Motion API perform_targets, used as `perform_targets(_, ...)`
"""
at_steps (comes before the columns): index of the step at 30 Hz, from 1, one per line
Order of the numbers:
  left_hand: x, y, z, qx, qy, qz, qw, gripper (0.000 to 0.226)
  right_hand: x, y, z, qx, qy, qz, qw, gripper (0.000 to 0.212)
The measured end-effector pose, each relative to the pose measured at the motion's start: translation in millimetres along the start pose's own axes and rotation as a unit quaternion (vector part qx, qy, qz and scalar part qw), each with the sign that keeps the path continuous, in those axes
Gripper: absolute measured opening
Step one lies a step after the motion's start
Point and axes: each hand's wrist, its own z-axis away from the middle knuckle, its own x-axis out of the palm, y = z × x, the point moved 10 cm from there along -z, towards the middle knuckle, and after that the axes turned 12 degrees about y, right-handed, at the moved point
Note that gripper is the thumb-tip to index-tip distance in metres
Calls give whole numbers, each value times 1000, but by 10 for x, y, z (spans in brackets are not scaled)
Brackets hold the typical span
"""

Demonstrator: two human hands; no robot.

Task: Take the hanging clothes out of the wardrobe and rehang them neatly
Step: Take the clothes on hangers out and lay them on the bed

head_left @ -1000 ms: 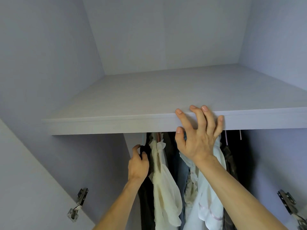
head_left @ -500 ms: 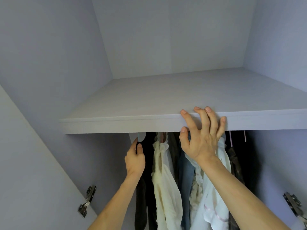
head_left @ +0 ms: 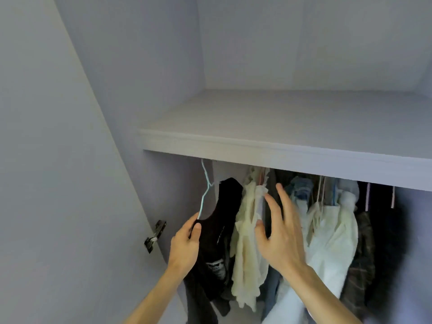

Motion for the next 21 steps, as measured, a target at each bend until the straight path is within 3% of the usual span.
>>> perform_targets(6, -733, -815, 766, -92, 0, -41, 995, 36, 894, -508, 800, 59, -250, -109, 960, 54)
perform_targets(10, -1251, -1046, 1513, -129, -7, -106, 986, 53, 1331, -1043, 1362, 101, -439, -183, 874, 65)
perform_targets(14, -1732, -1312, 2327, -182, 10, -123, 976, 40, 1527, -1748, 2096, 73, -601, -196, 771, 52)
perform_targets(17, -2148, -1516, 2974, -228, 56, -135, 963, 35, 1437, -2387, 2690, 18, -659, -203, 724, 35)
perform_targets(21, -2627, -1718, 4011, -296, 136, -149, 934, 34, 1070, -3165, 3466, -76, -685, -218, 691, 43)
